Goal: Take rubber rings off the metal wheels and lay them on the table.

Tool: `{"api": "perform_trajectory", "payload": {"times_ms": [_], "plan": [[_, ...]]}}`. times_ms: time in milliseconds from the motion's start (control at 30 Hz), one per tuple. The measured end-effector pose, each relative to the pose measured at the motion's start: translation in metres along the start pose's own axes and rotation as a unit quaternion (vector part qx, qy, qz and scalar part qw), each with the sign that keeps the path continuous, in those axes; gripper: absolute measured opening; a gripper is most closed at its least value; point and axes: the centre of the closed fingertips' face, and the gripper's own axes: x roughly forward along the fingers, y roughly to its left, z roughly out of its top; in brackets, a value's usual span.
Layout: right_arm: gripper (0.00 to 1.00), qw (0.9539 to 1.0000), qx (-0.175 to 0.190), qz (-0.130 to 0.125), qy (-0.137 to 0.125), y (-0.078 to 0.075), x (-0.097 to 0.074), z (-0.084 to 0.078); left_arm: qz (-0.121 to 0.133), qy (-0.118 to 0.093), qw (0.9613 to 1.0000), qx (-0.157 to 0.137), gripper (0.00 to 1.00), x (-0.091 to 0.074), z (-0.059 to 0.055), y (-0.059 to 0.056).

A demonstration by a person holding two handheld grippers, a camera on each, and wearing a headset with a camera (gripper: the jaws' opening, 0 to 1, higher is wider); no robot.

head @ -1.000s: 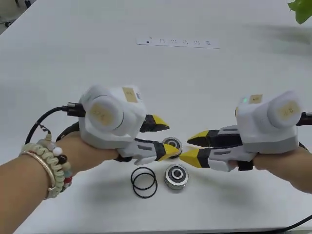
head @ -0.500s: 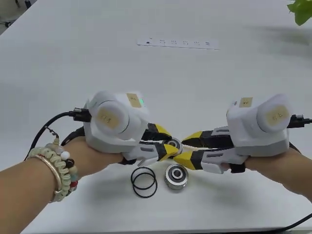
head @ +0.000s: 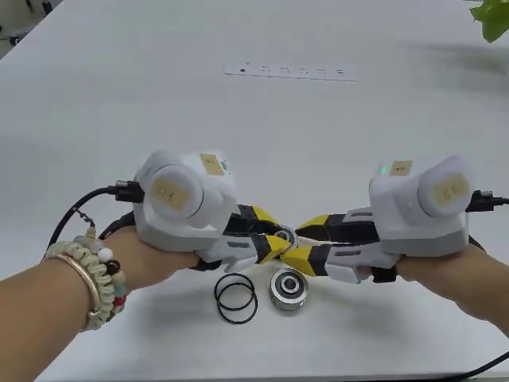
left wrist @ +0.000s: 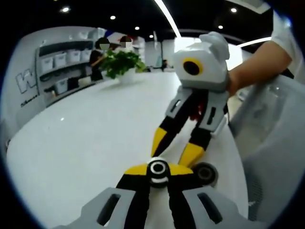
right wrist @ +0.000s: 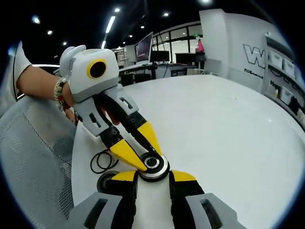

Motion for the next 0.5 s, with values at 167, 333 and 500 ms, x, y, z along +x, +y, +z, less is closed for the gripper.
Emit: {"api": "perform_trajectory", "payload": {"times_ms": [167,333,500], "plan": [[0.23,0.9998,-0.018,0.000,0.001,0.0002,-0.0004,0.0004,0.001,-0.002,1.0000,-0.002,0.15,-0.0005,-0.0003,0.0003],[0.20,0.9995,-0.031,0.001,0.009,0.0009,-0.0011,-0.0021,0.003,-0.003,1.0000,-0.004,0.15,-0.0005,-0.0003,0.0008],[0.19,0.9994,-0.034,0.001,0.011,0.0008,-0.0021,-0.0028,0.004,-0.003,1.0000,-0.004,0.15,-0.0008,-0.0006,0.0013]]}}
